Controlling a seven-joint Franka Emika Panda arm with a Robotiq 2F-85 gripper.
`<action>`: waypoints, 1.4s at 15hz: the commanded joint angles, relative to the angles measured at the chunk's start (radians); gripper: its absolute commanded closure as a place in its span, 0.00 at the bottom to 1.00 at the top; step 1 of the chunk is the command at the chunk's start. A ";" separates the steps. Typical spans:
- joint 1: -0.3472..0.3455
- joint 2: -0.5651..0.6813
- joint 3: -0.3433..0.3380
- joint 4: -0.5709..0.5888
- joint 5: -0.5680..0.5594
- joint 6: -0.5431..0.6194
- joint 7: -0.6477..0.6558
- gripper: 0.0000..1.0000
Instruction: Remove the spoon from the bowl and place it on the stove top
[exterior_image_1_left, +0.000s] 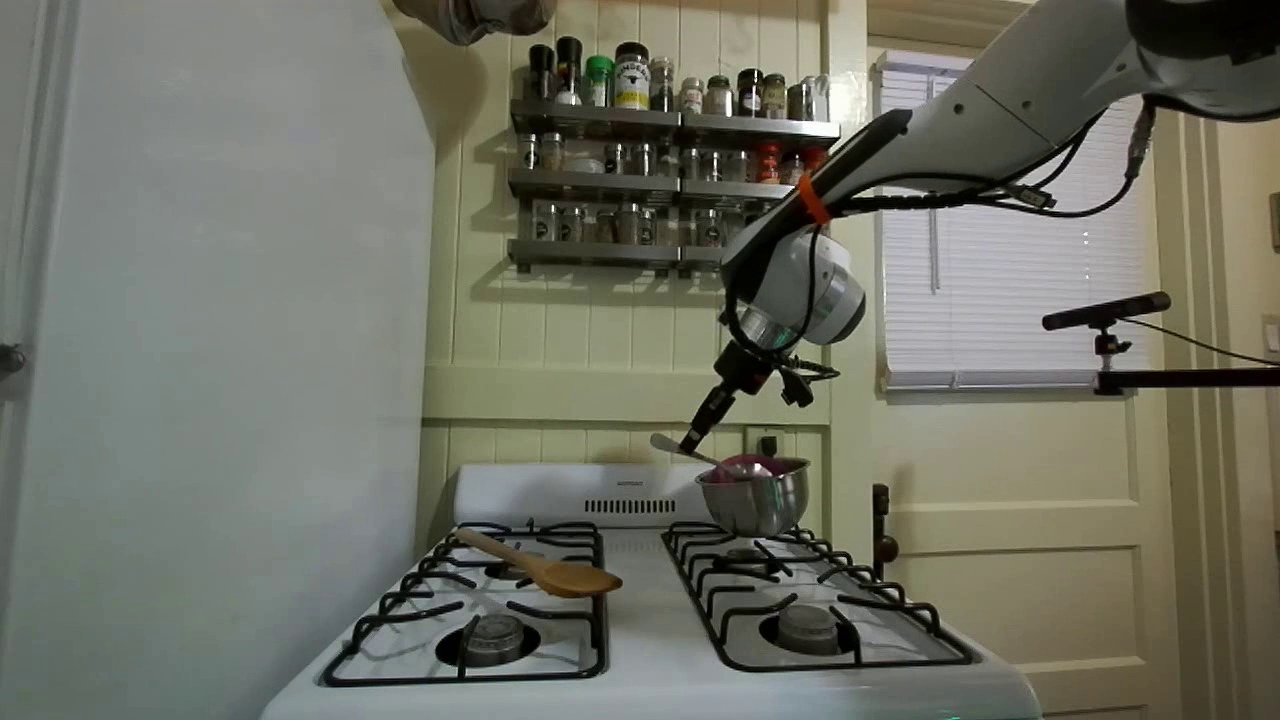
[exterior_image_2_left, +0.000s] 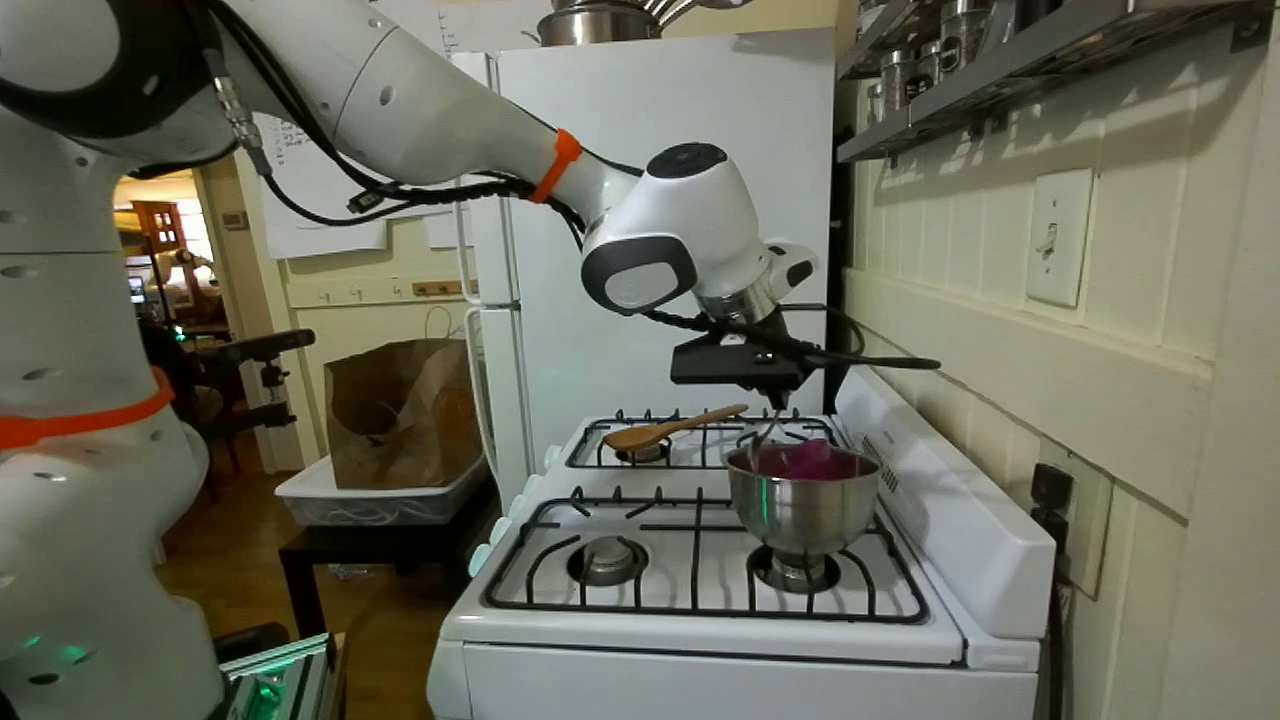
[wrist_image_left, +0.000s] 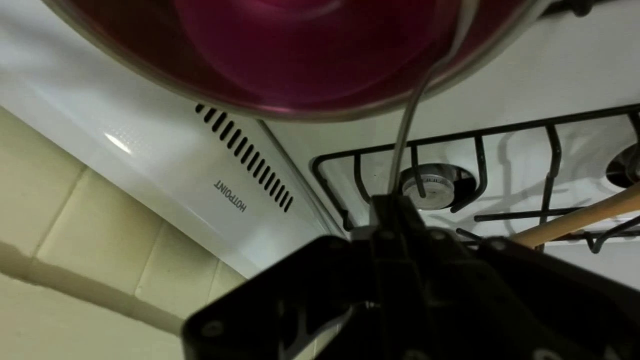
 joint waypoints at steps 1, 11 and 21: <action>0.015 -0.054 -0.008 -0.041 -0.056 -0.012 0.065 0.99; 0.112 -0.184 0.046 -0.092 -0.463 0.010 0.253 0.99; 0.163 -0.202 0.065 -0.133 -0.720 0.062 0.501 0.96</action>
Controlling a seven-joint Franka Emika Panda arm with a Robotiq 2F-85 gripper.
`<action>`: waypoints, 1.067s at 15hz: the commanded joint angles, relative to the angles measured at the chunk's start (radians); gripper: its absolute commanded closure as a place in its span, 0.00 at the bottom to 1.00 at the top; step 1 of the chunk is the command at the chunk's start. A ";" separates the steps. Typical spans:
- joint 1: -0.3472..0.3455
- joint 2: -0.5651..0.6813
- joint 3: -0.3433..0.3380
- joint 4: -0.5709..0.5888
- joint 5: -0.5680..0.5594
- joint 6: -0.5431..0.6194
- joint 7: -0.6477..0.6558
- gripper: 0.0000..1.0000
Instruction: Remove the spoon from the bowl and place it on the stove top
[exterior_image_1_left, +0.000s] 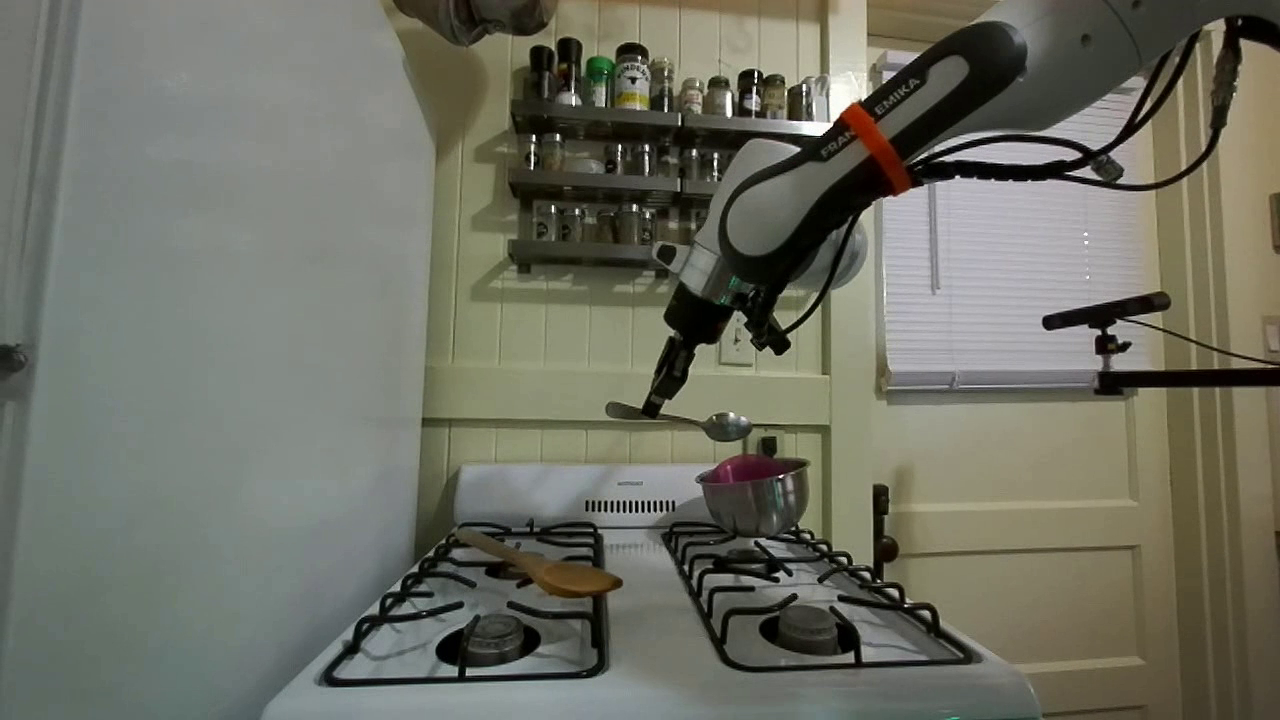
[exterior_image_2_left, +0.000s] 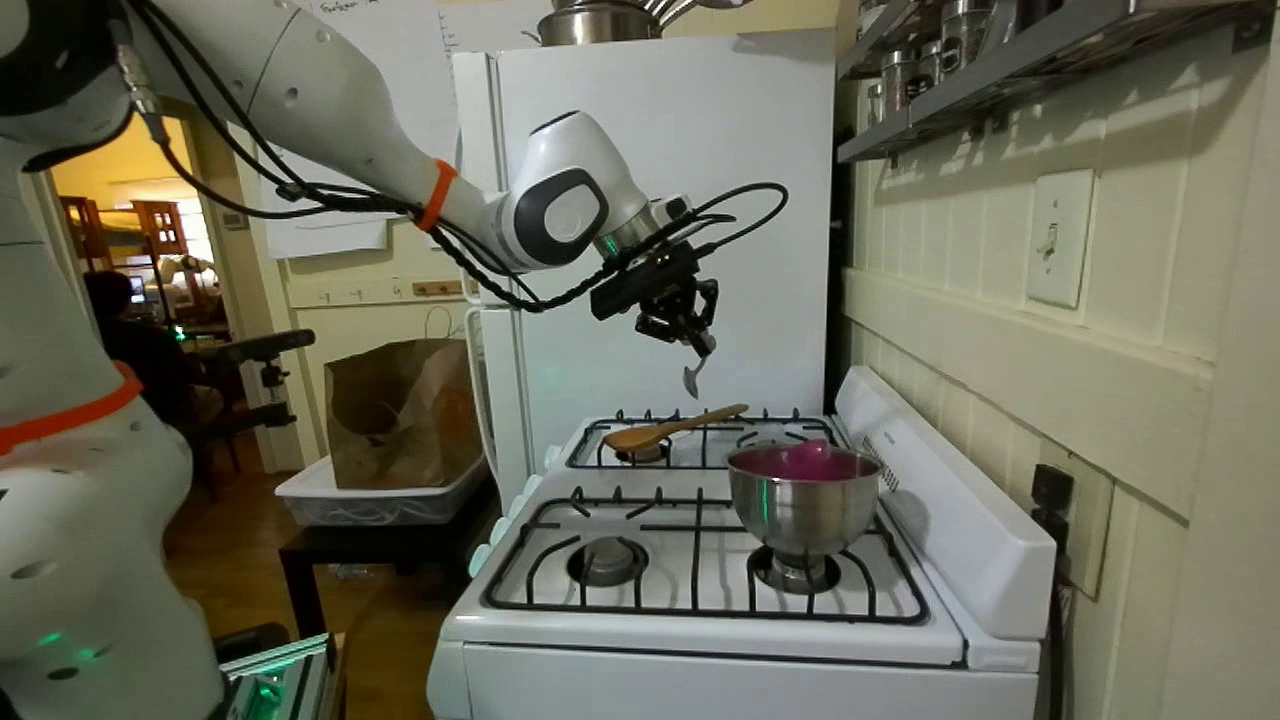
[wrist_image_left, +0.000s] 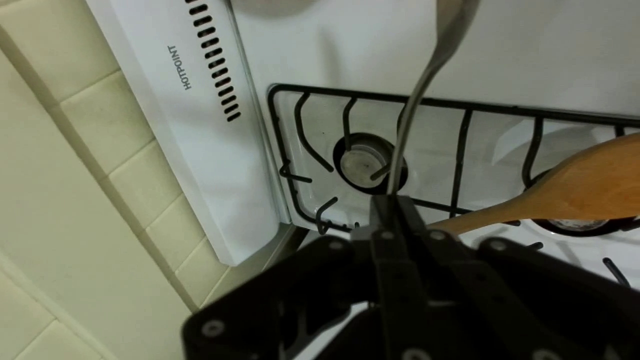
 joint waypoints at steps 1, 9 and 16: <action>0.025 0.001 -0.024 0.001 -0.012 -0.001 0.011 0.96; 0.059 0.080 0.047 0.023 -0.121 -0.017 0.120 0.99; 0.068 0.099 0.097 -0.033 -0.417 0.005 0.493 0.99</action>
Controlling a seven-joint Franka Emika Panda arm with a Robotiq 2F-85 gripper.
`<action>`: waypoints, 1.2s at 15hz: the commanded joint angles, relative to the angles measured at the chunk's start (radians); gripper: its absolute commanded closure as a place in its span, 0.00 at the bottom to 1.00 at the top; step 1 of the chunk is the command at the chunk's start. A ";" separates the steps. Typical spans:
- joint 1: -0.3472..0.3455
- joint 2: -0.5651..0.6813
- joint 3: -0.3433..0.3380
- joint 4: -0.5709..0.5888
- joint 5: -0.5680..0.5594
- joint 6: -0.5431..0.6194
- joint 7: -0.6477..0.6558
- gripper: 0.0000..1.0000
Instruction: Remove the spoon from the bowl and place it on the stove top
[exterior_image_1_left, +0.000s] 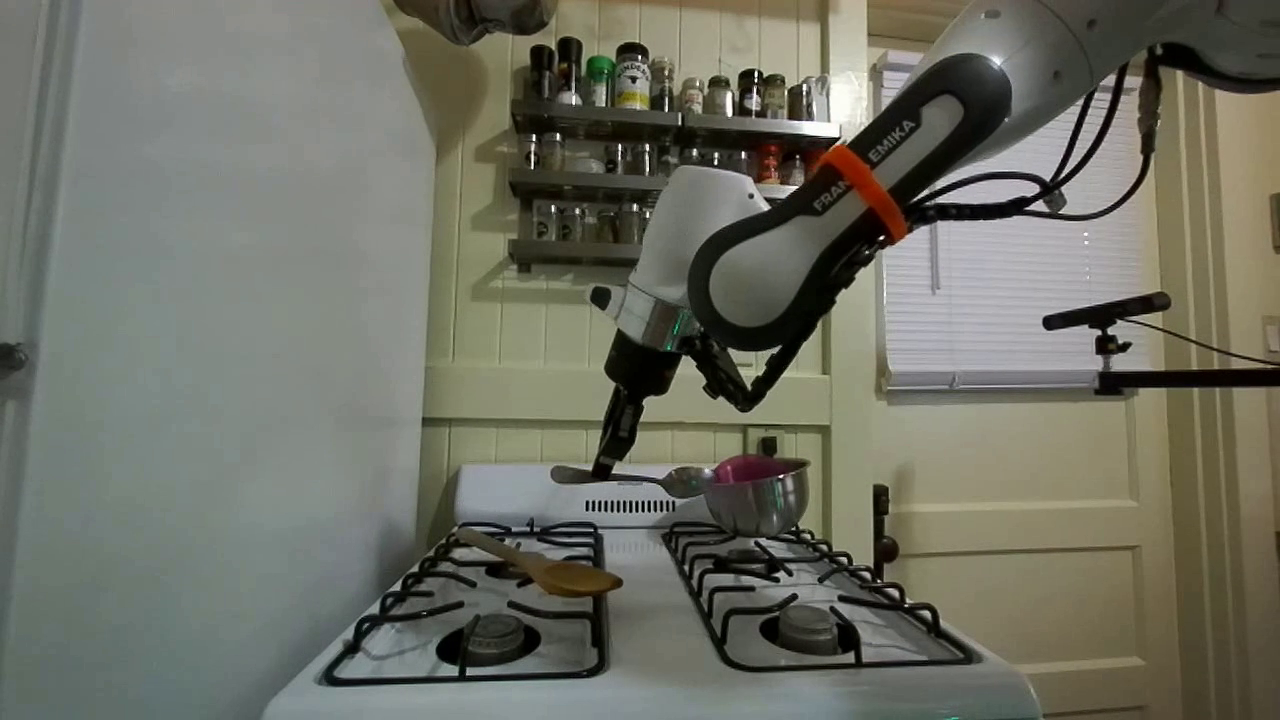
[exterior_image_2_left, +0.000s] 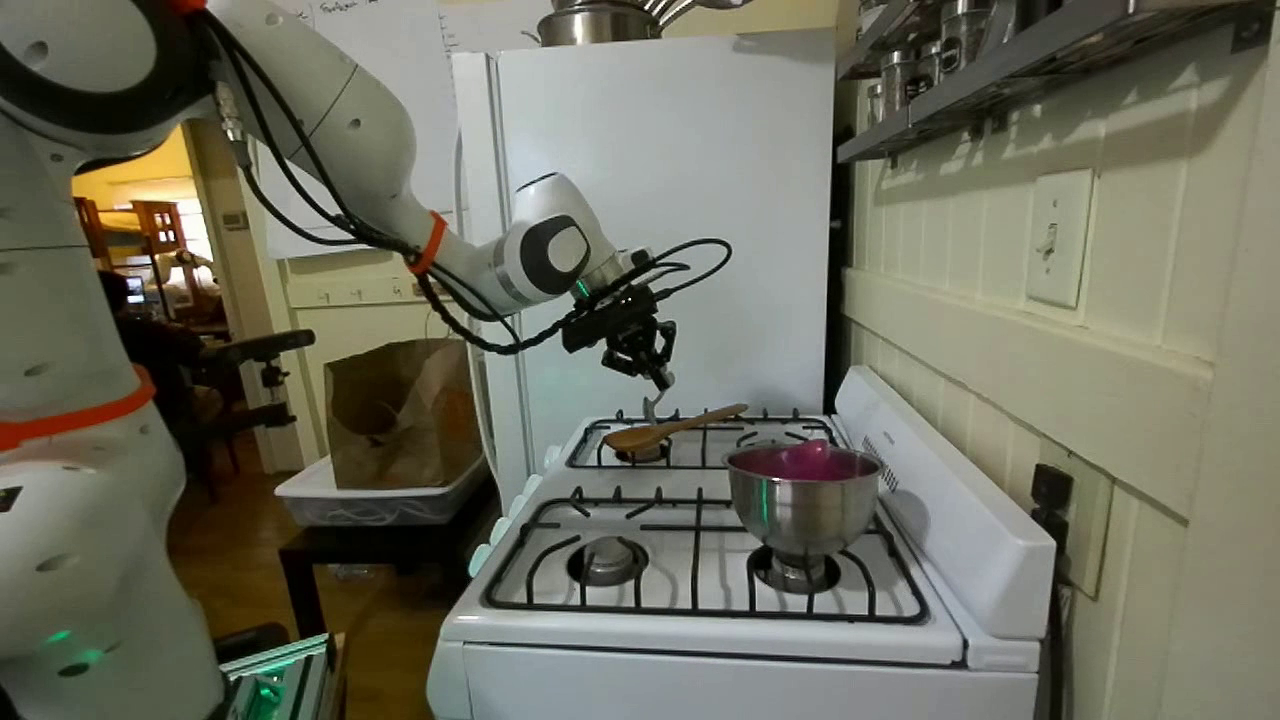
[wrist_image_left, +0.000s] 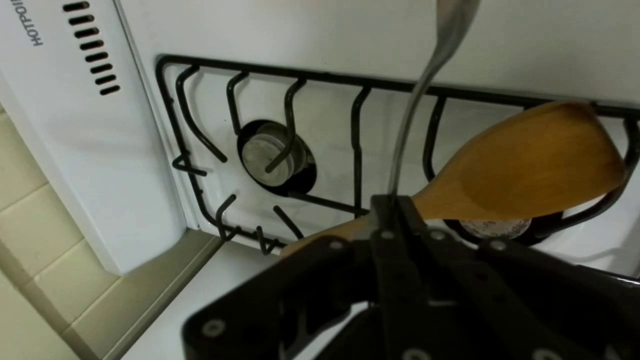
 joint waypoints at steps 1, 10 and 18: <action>-0.015 -0.017 0.017 -0.047 -0.209 0.012 0.250 0.99; -0.006 0.002 0.007 -0.105 -0.451 0.042 0.558 0.96; -0.017 0.024 0.003 -0.118 -0.515 0.045 0.645 0.99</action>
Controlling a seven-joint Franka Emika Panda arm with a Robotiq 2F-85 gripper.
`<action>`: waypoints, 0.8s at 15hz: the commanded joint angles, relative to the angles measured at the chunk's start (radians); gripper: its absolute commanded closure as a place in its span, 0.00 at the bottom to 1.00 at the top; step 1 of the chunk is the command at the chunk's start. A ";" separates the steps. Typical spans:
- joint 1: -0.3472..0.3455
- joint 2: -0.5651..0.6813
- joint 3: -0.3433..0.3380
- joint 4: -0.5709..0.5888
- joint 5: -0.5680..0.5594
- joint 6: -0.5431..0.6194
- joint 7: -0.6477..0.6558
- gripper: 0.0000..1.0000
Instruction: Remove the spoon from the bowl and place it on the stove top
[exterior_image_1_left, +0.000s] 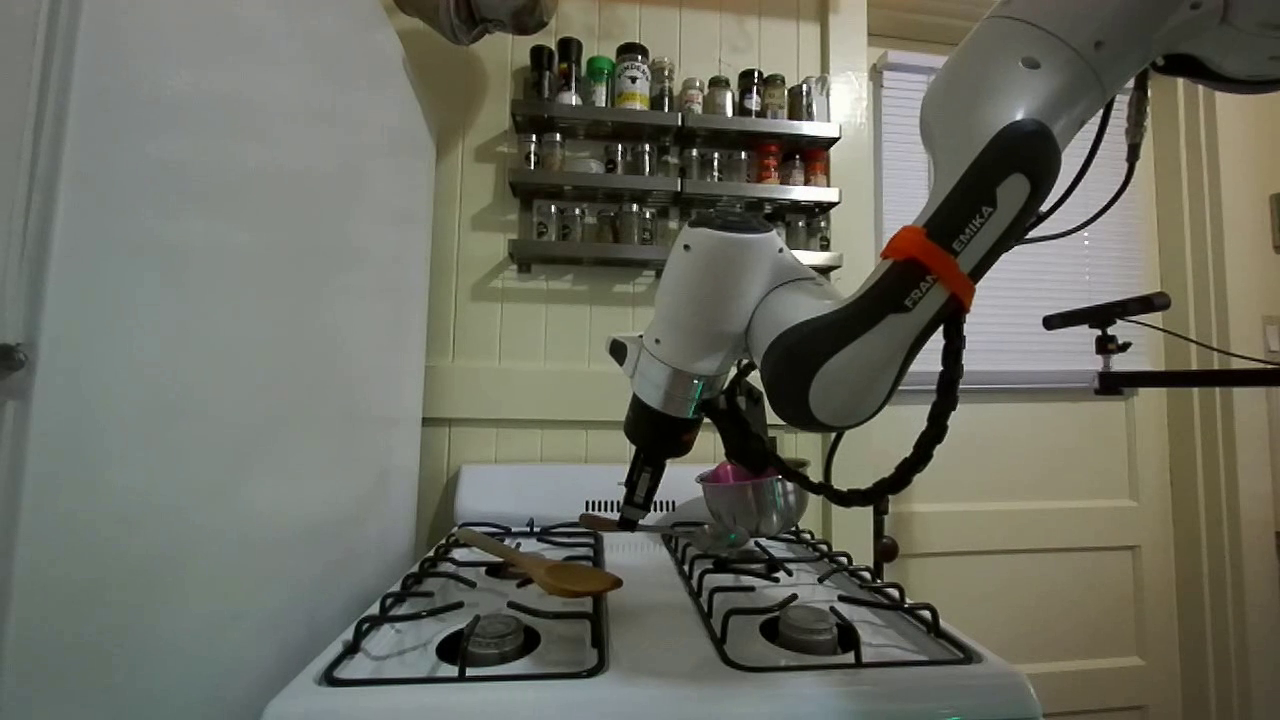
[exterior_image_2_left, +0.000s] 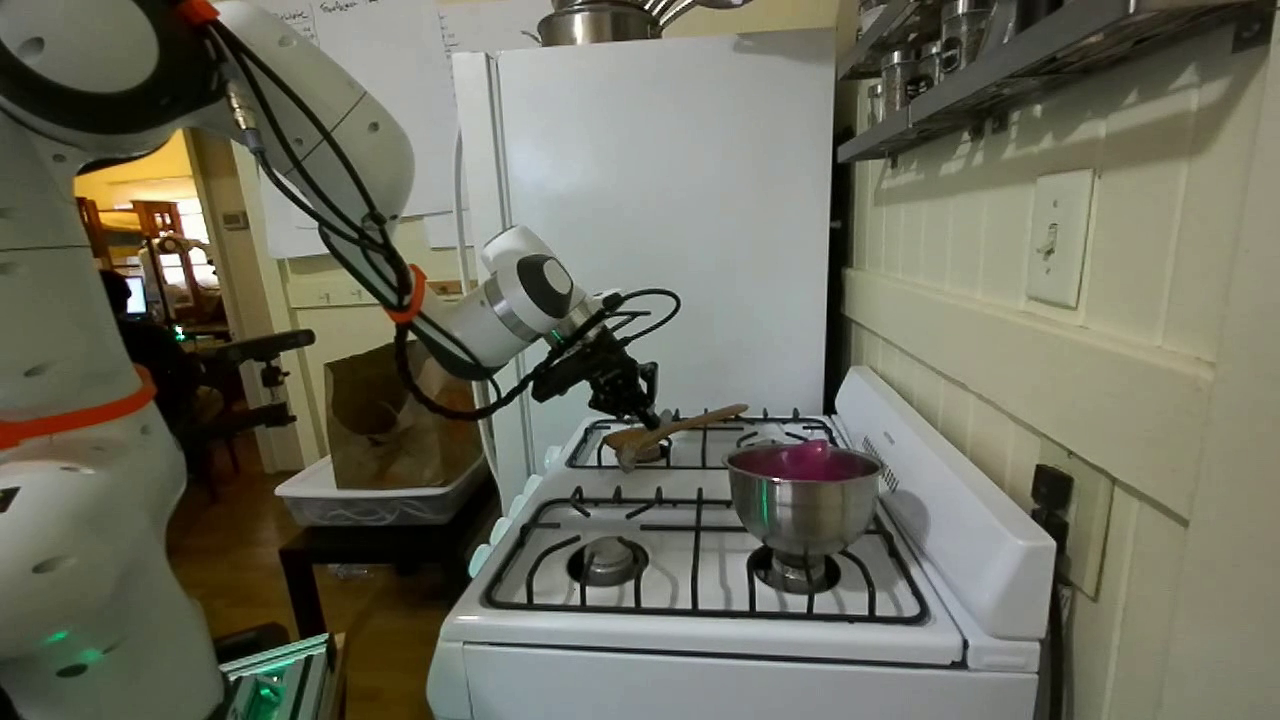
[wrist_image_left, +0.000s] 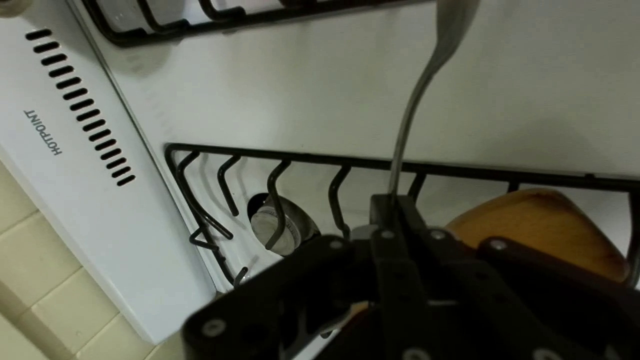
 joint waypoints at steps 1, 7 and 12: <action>-0.007 0.024 -0.005 -0.002 -0.023 -0.011 0.041 0.99; -0.016 0.072 -0.017 0.000 -0.080 -0.001 0.120 0.99; -0.014 0.106 -0.020 0.007 -0.115 -0.004 0.184 0.99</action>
